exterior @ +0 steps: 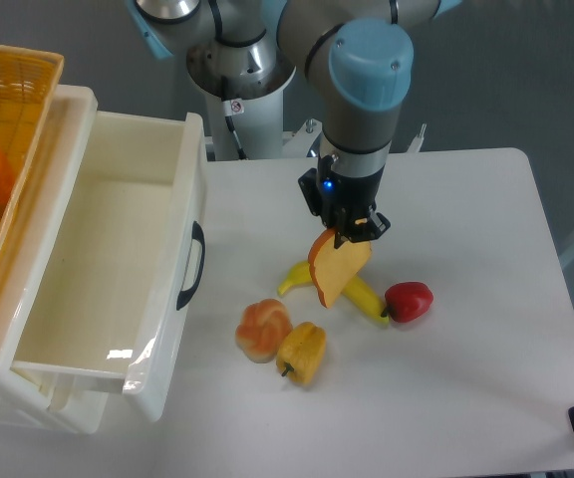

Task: Place the bread slice in the upper white drawer
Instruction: 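Lift the bread slice and carry it over the open white drawer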

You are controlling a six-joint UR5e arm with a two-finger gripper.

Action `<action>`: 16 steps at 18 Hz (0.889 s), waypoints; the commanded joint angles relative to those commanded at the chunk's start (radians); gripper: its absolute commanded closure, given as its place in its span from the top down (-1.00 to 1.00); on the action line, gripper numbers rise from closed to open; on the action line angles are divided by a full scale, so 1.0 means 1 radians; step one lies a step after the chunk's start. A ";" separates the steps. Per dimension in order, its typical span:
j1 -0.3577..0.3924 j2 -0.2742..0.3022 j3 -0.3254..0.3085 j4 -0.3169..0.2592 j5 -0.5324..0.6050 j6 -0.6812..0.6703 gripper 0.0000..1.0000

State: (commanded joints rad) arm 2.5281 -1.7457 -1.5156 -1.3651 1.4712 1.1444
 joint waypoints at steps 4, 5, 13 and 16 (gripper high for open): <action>0.003 0.035 0.015 -0.017 -0.065 -0.113 -1.00; 0.003 0.047 0.017 -0.017 -0.089 -0.144 -1.00; 0.006 0.150 0.008 -0.048 -0.319 -0.340 -1.00; 0.000 0.178 0.008 -0.061 -0.350 -0.387 -1.00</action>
State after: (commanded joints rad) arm 2.5280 -1.5678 -1.5079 -1.4266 1.1214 0.7579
